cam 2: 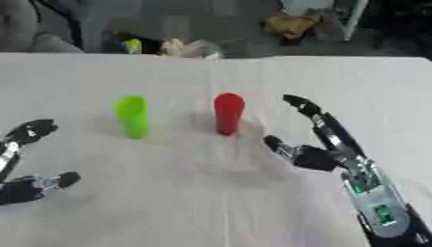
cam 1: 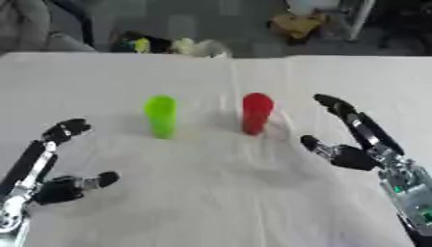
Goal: Pour the contents of one cup into another cup.
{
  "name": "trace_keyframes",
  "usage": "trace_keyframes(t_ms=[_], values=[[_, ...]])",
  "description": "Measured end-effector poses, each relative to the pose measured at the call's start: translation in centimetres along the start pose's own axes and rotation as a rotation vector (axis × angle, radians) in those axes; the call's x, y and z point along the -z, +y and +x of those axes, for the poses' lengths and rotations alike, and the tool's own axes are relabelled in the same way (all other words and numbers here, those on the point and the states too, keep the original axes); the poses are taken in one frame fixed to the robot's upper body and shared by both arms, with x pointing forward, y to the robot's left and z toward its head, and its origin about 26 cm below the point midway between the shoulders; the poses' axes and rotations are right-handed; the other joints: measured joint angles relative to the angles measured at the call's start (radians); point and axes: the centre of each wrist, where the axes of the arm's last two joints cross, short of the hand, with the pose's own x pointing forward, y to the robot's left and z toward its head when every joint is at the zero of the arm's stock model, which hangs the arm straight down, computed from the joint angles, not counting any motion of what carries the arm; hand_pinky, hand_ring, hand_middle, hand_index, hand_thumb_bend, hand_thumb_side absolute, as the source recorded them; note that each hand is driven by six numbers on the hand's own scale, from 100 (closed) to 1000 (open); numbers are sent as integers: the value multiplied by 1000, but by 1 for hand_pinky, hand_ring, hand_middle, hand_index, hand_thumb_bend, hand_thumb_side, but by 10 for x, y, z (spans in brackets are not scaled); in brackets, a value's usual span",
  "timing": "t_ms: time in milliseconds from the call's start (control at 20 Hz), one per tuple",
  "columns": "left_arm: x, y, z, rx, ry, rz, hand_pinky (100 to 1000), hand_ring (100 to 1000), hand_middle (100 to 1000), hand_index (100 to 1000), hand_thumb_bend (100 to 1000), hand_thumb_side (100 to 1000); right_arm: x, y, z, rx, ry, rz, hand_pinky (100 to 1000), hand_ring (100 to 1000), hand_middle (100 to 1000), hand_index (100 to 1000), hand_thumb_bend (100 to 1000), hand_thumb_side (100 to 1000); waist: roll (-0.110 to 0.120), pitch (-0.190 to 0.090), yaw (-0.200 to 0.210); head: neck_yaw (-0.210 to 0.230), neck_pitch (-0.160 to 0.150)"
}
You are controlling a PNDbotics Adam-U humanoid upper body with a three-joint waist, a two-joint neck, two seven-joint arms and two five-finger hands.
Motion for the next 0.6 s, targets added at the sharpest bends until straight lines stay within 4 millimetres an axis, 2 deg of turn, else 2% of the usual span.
trace_keyframes(t_ms=[600], values=[[2, 0, 2, 0, -14, -6, 904, 875, 890, 869, 892, 628, 14, 1, -5, -13, 4, 54, 1000, 1000, 952, 1000, 477, 593, 5, -1, 10, -6, 0]])
